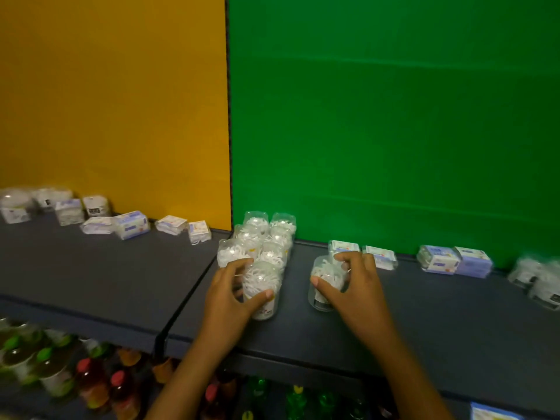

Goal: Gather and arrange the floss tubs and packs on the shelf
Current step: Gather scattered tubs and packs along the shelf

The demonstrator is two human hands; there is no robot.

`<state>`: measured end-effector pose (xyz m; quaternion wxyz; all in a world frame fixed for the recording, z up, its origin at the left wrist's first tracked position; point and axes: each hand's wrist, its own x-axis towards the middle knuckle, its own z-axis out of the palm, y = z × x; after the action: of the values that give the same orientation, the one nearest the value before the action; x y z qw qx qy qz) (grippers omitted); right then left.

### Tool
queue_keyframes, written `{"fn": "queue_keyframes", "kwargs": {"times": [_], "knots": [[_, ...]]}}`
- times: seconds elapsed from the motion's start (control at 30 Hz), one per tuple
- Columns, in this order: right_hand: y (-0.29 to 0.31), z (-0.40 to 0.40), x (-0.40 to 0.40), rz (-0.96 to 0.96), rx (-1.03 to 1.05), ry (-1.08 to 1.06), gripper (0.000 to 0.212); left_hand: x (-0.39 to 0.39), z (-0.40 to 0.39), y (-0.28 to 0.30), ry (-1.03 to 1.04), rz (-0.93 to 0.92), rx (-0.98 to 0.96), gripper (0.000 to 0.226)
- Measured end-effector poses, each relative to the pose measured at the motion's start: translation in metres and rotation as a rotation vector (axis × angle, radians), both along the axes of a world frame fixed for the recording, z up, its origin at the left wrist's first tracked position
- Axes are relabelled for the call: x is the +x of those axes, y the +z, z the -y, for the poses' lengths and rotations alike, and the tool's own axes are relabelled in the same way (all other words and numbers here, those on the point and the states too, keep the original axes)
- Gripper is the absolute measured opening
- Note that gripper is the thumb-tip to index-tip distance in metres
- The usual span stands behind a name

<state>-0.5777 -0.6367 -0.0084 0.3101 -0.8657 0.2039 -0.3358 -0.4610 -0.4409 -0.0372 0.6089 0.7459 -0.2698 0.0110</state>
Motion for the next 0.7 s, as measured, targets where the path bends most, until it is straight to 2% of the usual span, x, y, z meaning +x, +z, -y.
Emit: {"fn": "queue_keyframes", "kwargs": {"times": [0.17, 0.3, 0.47, 0.53, 0.7], "knots": [[-0.004, -0.001, 0.004, -0.020, 0.006, -0.013, 0.054, 0.006, 0.002, -0.015, 0.005, -0.009, -0.015, 0.061], [-0.009, 0.001, 0.003, -0.020, 0.009, -0.030, 0.053, 0.008, 0.002, -0.021, 0.020, 0.061, 0.008, 0.063], [-0.005, 0.014, -0.008, -0.005, -0.008, -0.050, 0.054, 0.005, -0.001, -0.002, 0.043, 0.199, 0.078, 0.074], [0.001, 0.023, -0.015, 0.001, -0.013, -0.071, 0.055, 0.002, 0.003, 0.015, 0.042, 0.286, 0.120, 0.070], [0.013, 0.055, -0.052, 0.049, -0.018, -0.123, 0.055, -0.025, 0.038, 0.052, 0.003, 0.540, 0.368, 0.055]]}}
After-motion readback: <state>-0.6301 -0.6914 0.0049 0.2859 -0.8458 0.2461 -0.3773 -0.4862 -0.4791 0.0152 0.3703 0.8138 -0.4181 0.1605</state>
